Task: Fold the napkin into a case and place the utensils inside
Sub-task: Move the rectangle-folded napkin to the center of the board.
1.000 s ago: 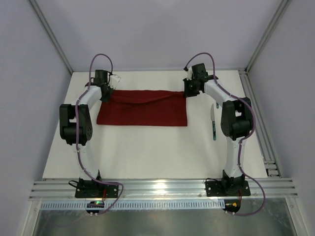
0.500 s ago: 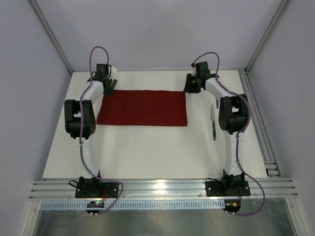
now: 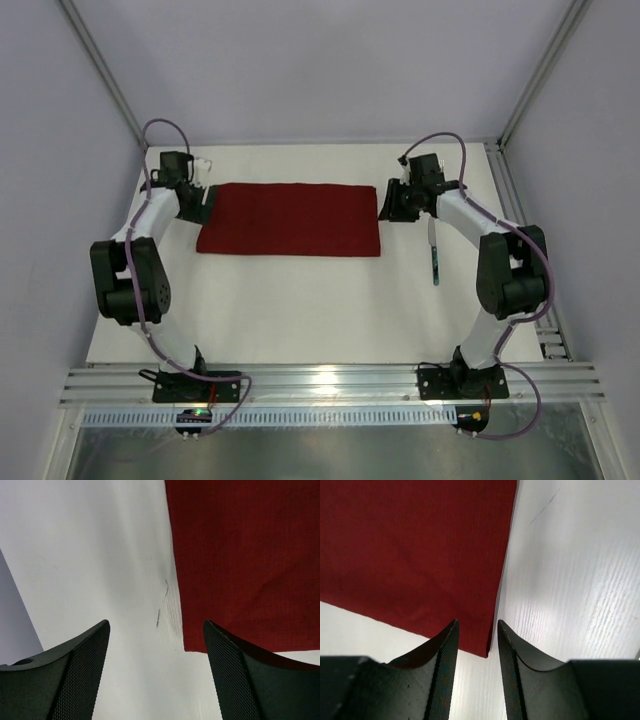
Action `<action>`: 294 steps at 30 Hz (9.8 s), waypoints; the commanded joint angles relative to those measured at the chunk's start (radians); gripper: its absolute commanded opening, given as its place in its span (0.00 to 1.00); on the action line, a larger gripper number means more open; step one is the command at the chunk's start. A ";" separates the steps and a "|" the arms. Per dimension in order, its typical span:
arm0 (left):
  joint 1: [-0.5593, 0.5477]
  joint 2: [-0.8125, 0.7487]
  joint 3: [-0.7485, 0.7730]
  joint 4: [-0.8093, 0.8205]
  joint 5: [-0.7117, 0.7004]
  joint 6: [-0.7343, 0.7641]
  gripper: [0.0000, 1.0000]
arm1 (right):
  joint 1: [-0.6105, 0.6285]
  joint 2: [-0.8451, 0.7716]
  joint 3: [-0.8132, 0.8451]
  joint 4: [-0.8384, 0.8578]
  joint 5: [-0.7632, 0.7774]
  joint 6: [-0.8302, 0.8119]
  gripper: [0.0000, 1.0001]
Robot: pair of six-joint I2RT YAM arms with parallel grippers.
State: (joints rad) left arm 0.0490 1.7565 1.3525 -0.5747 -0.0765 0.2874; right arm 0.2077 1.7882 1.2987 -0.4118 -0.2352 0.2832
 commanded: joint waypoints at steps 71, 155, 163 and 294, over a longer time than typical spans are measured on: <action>0.123 0.221 0.048 -0.010 0.222 -0.105 0.59 | 0.078 0.092 -0.041 0.050 0.019 -0.045 0.33; 0.114 0.041 -0.148 0.256 0.182 -0.157 0.37 | 0.067 0.083 -0.047 0.134 -0.108 -0.055 0.04; 0.114 0.090 -0.131 0.139 0.297 -0.093 0.15 | 0.067 0.079 -0.052 0.128 -0.107 -0.058 0.04; 0.129 -0.046 0.005 0.148 0.270 -0.082 0.00 | 0.052 0.082 0.060 0.163 -0.113 0.020 0.04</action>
State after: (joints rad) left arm 0.1669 1.7466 1.3113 -0.4389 0.1841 0.2092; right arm 0.2661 1.8805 1.3109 -0.2943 -0.3286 0.2771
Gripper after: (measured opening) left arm 0.008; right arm 0.045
